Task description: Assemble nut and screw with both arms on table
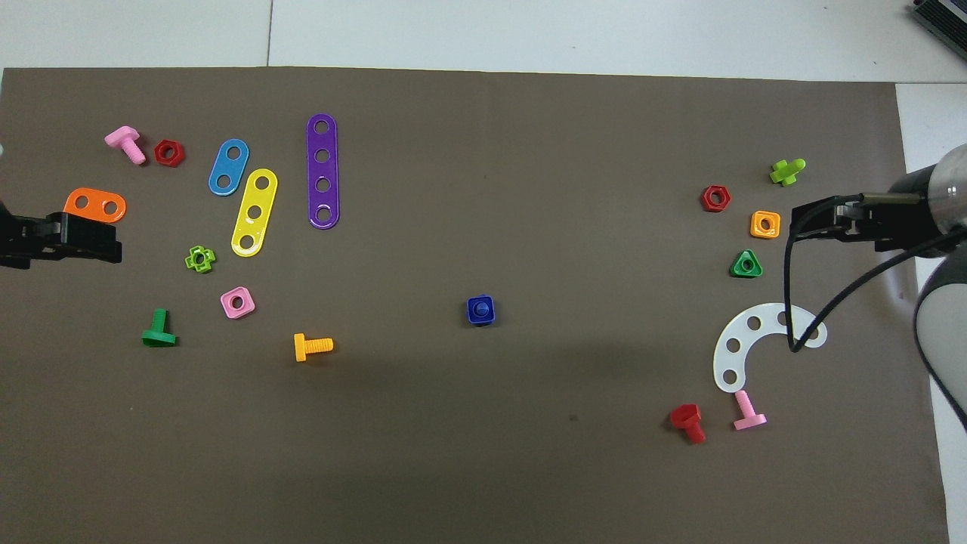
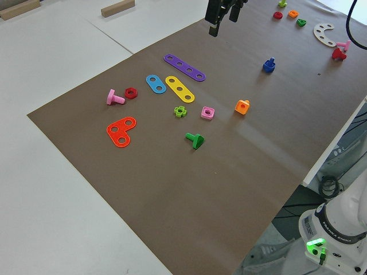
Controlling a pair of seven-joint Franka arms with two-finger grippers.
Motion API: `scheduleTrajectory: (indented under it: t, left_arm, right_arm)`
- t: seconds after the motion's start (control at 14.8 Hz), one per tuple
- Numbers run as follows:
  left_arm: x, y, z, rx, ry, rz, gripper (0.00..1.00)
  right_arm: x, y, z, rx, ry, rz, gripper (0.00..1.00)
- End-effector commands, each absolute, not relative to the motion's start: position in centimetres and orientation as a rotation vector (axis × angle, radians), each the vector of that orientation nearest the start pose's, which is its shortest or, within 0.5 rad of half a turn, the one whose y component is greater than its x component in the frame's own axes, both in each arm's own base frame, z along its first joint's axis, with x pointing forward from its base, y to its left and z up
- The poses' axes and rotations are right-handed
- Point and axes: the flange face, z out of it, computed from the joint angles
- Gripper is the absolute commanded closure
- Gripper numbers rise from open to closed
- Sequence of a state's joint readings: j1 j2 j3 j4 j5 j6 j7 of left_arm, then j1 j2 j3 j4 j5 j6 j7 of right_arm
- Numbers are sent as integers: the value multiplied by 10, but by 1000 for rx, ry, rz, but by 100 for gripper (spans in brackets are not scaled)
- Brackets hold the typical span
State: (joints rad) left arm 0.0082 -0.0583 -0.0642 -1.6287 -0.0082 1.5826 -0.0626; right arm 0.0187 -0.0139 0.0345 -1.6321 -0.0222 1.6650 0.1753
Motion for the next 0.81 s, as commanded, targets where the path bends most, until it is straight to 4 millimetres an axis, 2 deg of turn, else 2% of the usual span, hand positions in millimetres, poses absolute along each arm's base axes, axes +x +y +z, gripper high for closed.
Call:
scheduleTrajectory:
  t: [0.0, 0.27, 0.74]
  left_arm:
    - [537, -29, 633, -3119, -5, -40, 0]
    - [537, -33, 634, -3103, 36, -44, 0]
    - [537, -24, 634, -3107, 12, -48, 0]
  right_arm:
    - [549, 28, 613, -3149, 225, -74, 1]
    - [547, 28, 609, -3149, 220, -74, 1]
    - [546, 28, 610, -3149, 220, -76, 1]
